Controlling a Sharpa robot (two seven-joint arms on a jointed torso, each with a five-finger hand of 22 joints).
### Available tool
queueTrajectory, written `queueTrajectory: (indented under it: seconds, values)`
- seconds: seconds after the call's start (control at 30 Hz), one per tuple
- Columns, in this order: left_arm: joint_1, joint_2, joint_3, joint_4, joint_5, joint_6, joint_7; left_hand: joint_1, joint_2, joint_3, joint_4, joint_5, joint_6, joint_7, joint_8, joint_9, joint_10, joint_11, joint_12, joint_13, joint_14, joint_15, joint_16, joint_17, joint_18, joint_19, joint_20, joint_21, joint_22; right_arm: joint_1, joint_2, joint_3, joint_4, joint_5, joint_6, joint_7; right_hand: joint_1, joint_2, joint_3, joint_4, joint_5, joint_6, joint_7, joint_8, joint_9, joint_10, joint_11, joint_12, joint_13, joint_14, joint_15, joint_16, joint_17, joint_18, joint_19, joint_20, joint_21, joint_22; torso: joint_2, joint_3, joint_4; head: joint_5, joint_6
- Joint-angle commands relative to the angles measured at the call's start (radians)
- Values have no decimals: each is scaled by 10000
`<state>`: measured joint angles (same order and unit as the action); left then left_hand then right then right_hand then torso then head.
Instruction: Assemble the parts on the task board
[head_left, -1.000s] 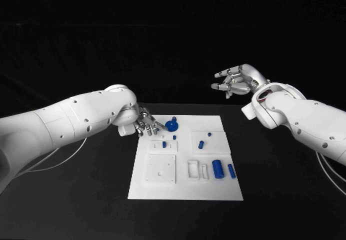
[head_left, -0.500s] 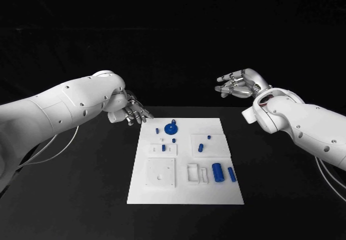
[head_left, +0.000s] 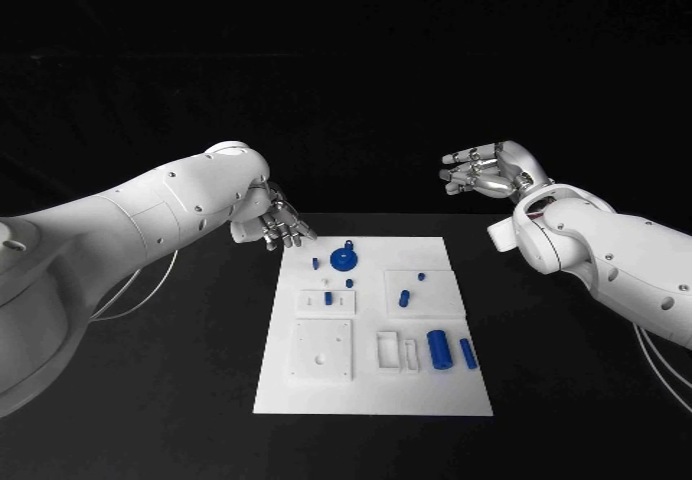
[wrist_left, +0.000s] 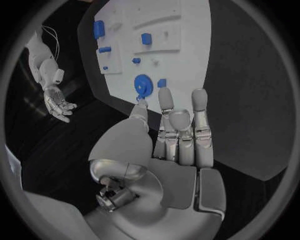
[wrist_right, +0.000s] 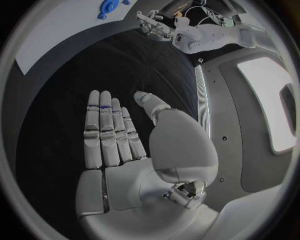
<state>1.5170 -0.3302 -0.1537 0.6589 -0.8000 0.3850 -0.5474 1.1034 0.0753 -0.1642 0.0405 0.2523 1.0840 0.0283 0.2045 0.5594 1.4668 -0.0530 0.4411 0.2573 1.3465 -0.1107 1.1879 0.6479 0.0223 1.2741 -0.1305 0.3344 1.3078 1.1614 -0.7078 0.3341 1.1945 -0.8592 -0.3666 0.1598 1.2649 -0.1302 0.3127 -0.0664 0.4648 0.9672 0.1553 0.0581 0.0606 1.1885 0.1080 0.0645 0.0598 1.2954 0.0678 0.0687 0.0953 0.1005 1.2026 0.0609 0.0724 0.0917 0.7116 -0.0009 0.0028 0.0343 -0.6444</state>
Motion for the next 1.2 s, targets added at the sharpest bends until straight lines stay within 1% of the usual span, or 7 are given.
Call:
queueTrajectory:
  seconds: [0.03,0.27,0.4,0.53,0.67,0.9,1.2]
  values:
    - [-60,152,-7,-199,-359,720,286,-84,-14,-63,29,-65,-4,-19,55,-15,330,63,-11,17,-50,-15,28,7,-166,37,-8,-35,203,16,31,5,22,303,-133,336,-121,5,-98,11,89,-67,6,19,-4,-83,1,-29,-8,-40,63,-29,-52,93,-31,71,91,-171,115,25,-53,68,58]
    - [-267,368,-37,-454,-363,991,380,-116,-55,-1,105,-111,-69,-2,92,-121,312,75,-22,46,-104,-6,89,-78,-166,6,-1,2,204,68,48,5,86,311,-183,340,-120,3,-191,25,129,-110,13,16,-6,-132,19,-31,-9,-82,83,-30,-97,92,-86,96,112,-220,206,33,-83,118,117]
    - [-409,462,-52,-557,-260,1090,541,-157,-64,20,186,-217,-211,72,-71,-362,270,116,-66,45,-166,25,60,-225,-155,-31,24,2,197,90,52,5,130,313,-196,322,-121,-11,-222,27,149,-202,24,11,-11,-154,31,-29,-8,-105,95,-32,-107,89,-111,106,110,-220,248,49,-101,148,151]
    - [-544,542,-66,-667,-92,1053,712,-237,-50,44,286,-881,-172,89,-145,-671,276,124,-65,61,-169,34,105,-280,-131,-26,40,12,201,102,63,5,154,313,-211,298,-102,-25,-277,18,160,-278,36,9,-13,-172,52,-29,-8,-122,110,-30,-116,93,-136,120,110,-220,274,57,-126,119,178]
    - [-592,573,-70,-745,-39,1018,759,-283,-70,52,333,-987,-181,92,-144,-714,276,126,-61,67,-169,33,116,-292,-130,-23,39,19,201,105,68,5,160,313,-218,288,-87,-30,-298,6,159,-288,39,11,-12,-182,55,-28,-8,-136,116,-33,-121,92,-152,126,107,-221,286,66,-135,134,178]
    - [-623,576,-72,-821,17,1038,757,-302,-75,102,393,-1053,-181,94,-133,-785,267,122,-63,72,-177,40,131,-316,-127,-26,42,31,201,108,80,5,160,313,-231,277,-70,-20,-353,-7,160,-308,42,10,-13,-197,61,-29,-8,-158,124,-33,-127,95,-171,134,112,-220,298,61,-90,119,181]
    - [-647,606,-75,-825,79,916,766,-213,138,219,373,-962,-214,109,-138,-849,250,129,-73,73,-186,44,136,-344,-122,-35,48,37,199,109,117,6,122,313,-196,255,-74,-9,-375,-5,162,-312,42,10,-13,-196,61,-26,-8,-163,127,-31,-129,94,-183,139,113,-220,314,50,-85,94,188]
